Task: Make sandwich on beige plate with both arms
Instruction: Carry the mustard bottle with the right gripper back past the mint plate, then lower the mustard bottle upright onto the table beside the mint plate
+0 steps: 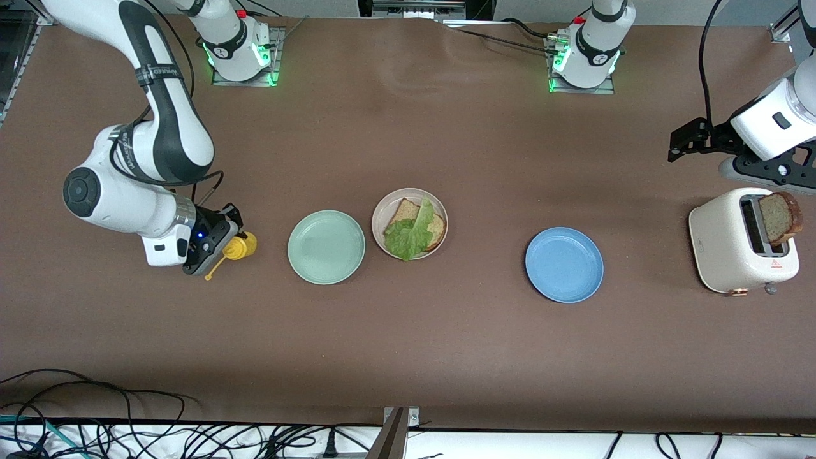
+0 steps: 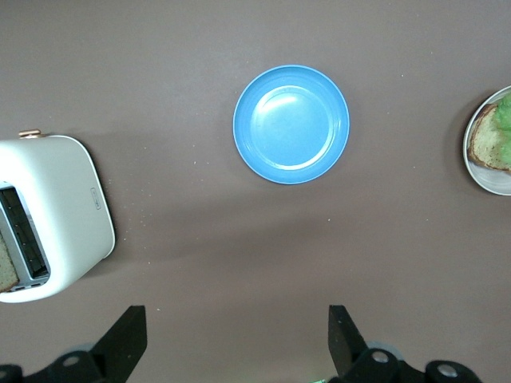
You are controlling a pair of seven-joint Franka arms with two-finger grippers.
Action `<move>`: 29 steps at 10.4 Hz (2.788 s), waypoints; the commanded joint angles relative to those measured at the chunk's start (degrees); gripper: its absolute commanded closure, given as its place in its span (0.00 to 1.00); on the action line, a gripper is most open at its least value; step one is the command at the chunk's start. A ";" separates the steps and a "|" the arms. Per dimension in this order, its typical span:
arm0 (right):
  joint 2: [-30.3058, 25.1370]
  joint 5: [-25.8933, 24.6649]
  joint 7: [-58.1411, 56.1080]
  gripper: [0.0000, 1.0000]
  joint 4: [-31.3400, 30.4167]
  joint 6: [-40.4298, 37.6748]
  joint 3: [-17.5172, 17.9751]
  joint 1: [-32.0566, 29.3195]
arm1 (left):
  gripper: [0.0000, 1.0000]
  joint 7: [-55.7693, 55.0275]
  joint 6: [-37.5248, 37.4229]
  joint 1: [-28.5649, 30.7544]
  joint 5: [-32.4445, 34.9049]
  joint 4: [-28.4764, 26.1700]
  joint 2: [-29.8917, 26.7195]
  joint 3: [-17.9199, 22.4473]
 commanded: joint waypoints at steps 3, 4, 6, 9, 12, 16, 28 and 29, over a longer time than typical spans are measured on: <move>0.29 7.63 -5.34 0.92 -5.42 7.33 3.32 -2.46 | 0.00 0.39 -1.37 0.03 -1.49 1.59 1.08 0.10; 0.90 8.25 -7.01 0.92 -5.42 7.42 3.42 -3.16 | 0.00 0.47 -1.37 -0.14 -1.49 1.59 1.16 0.10; 2.04 9.75 -9.22 0.92 -5.33 8.21 3.59 -3.43 | 0.00 0.48 -1.37 0.03 -1.49 1.59 1.52 0.10; 5.38 14.56 -13.87 0.91 -5.07 10.76 3.77 -4.04 | 0.00 0.48 -1.37 -0.14 -1.49 1.50 1.52 0.10; 6.18 15.55 -14.24 0.91 -5.07 10.67 3.77 -4.31 | 0.00 0.47 -1.37 -0.32 -1.49 1.50 1.87 0.10; 6.27 15.99 -13.45 0.28 -5.16 9.80 3.77 -4.22 | 0.00 0.12 -1.37 -0.23 -1.58 1.41 1.87 0.01; 0.82 12.74 -12.74 0.00 -5.95 -3.37 1.40 -4.66 | 0.00 0.04 -9.45 3.80 -3.34 3.43 3.01 0.45; 0.21 12.83 -12.66 0.00 -5.51 -6.09 0.18 -4.66 | 0.00 -0.14 -9.72 3.90 -3.08 3.52 2.75 0.54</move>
